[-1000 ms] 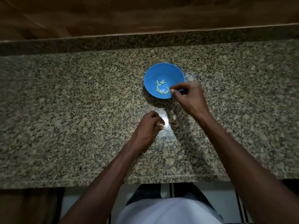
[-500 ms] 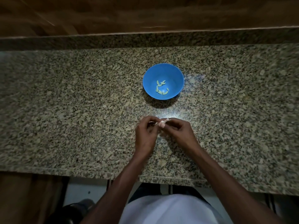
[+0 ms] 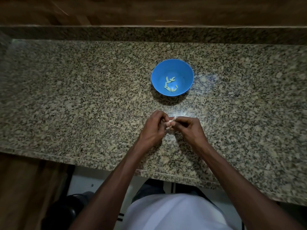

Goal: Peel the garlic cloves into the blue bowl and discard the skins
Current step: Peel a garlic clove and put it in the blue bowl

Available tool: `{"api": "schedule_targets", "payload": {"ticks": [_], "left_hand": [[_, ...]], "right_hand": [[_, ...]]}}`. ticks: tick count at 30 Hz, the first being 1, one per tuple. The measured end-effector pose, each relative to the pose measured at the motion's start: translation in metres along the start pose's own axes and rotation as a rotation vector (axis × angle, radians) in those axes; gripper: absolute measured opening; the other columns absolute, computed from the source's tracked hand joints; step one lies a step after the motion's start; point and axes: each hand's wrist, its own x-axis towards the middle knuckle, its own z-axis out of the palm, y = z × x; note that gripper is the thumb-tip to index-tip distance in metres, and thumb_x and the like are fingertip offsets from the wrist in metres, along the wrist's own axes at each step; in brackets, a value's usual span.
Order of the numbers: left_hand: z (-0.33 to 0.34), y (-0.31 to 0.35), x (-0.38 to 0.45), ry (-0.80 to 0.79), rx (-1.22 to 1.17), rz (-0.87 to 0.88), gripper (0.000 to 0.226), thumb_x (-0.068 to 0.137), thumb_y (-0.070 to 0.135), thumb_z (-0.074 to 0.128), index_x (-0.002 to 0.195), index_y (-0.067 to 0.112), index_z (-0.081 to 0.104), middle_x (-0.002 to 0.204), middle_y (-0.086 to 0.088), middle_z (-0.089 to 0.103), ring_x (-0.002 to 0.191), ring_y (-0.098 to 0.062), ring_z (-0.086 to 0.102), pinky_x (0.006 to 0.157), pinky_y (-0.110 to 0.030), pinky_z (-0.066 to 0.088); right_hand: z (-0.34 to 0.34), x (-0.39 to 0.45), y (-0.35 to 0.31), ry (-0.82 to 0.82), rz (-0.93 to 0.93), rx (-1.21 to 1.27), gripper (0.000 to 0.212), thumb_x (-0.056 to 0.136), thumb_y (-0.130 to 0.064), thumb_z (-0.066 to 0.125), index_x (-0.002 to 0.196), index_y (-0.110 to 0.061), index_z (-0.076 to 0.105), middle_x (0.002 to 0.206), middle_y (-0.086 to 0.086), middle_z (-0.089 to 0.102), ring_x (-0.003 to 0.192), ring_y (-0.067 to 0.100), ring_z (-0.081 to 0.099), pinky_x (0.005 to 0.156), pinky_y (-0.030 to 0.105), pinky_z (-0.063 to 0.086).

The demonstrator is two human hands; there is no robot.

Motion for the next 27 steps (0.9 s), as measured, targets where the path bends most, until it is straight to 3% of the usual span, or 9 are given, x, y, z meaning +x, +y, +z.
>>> {"api": "schedule_targets", "payload": {"ticks": [2,4,8,13,15,18,21,24,27], "left_hand": [[-0.006,0.002,-0.002,-0.074,-0.047,-0.053,0.007,0.100,0.018,0.064,0.098,0.018,0.057,0.106,0.002,0.060,0.098,-0.017,0.062,0.081,-0.036,0.060],[-0.012,0.006,-0.006,-0.126,-0.144,-0.122,0.012,0.102,0.025,0.062,0.104,0.015,0.057,0.108,-0.002,0.064,0.098,-0.014,0.064,0.074,-0.023,0.059],[-0.012,0.001,-0.016,-0.044,-0.328,-0.209,0.011,0.108,0.021,0.052,0.110,0.010,0.057,0.098,0.000,0.065,0.079,0.002,0.061,0.063,-0.009,0.045],[-0.007,-0.004,-0.021,0.217,-0.698,-0.401,0.020,0.105,0.017,0.059,0.119,0.003,0.061,0.102,-0.005,0.076,0.083,-0.012,0.066,0.071,-0.023,0.055],[-0.010,-0.007,-0.022,0.258,-0.816,-0.448,0.020,0.102,0.012,0.063,0.118,0.000,0.062,0.098,-0.009,0.078,0.084,-0.016,0.067,0.074,-0.025,0.058],[-0.016,-0.013,-0.028,0.262,-0.808,-0.447,0.016,0.095,0.007,0.072,0.111,0.003,0.070,0.101,-0.014,0.078,0.092,-0.023,0.074,0.080,-0.026,0.060],[-0.019,-0.018,-0.034,0.232,-0.732,-0.380,0.016,0.092,0.005,0.076,0.108,0.003,0.074,0.103,-0.012,0.078,0.098,-0.026,0.076,0.084,-0.031,0.062],[-0.019,-0.013,-0.040,0.172,-0.664,-0.320,0.016,0.092,0.010,0.077,0.107,0.006,0.076,0.096,-0.010,0.079,0.086,-0.021,0.077,0.078,-0.032,0.063],[-0.012,-0.006,-0.044,0.083,-0.584,-0.271,0.019,0.090,0.018,0.079,0.105,0.007,0.076,0.091,-0.009,0.079,0.081,-0.020,0.076,0.076,-0.031,0.063]], "right_hand": [[0.001,-0.002,0.000,-0.024,-0.004,0.007,0.017,0.091,-0.014,0.080,0.103,-0.001,0.080,0.098,0.015,0.080,0.094,0.028,0.078,0.087,0.040,0.063],[0.003,-0.002,0.000,-0.037,-0.004,0.022,0.020,0.093,-0.015,0.078,0.103,0.002,0.079,0.099,0.019,0.079,0.092,0.029,0.078,0.087,0.039,0.063],[0.011,-0.002,0.003,0.005,0.024,0.029,0.017,0.098,-0.012,0.072,0.109,-0.001,0.078,0.100,0.010,0.080,0.088,0.024,0.078,0.083,0.036,0.063],[0.018,-0.002,0.006,0.035,0.073,-0.133,0.012,0.101,-0.017,0.069,0.101,-0.013,0.080,0.092,0.005,0.081,0.075,0.021,0.077,0.078,0.047,0.065],[0.016,0.002,0.005,0.016,0.037,-0.301,0.022,0.100,-0.025,0.068,0.100,-0.004,0.076,0.087,0.013,0.078,0.074,0.030,0.074,0.075,0.049,0.061],[0.015,0.010,-0.001,-0.032,-0.010,-0.524,0.021,0.101,-0.020,0.064,0.098,-0.003,0.076,0.088,0.015,0.078,0.081,0.032,0.073,0.074,0.045,0.057],[0.012,0.012,-0.010,0.042,-0.041,-0.561,0.025,0.101,-0.016,0.064,0.121,-0.005,0.076,0.113,0.010,0.078,0.094,0.018,0.075,0.089,0.043,0.062],[0.007,-0.002,-0.019,0.029,-0.033,-0.447,0.030,0.098,-0.031,0.073,0.122,-0.014,0.077,0.113,-0.002,0.077,0.096,0.008,0.074,0.086,0.032,0.062],[0.009,-0.020,-0.020,-0.125,0.081,-0.184,0.024,0.092,-0.033,0.080,0.105,-0.013,0.081,0.100,0.001,0.081,0.093,0.020,0.077,0.084,0.037,0.064]]}}
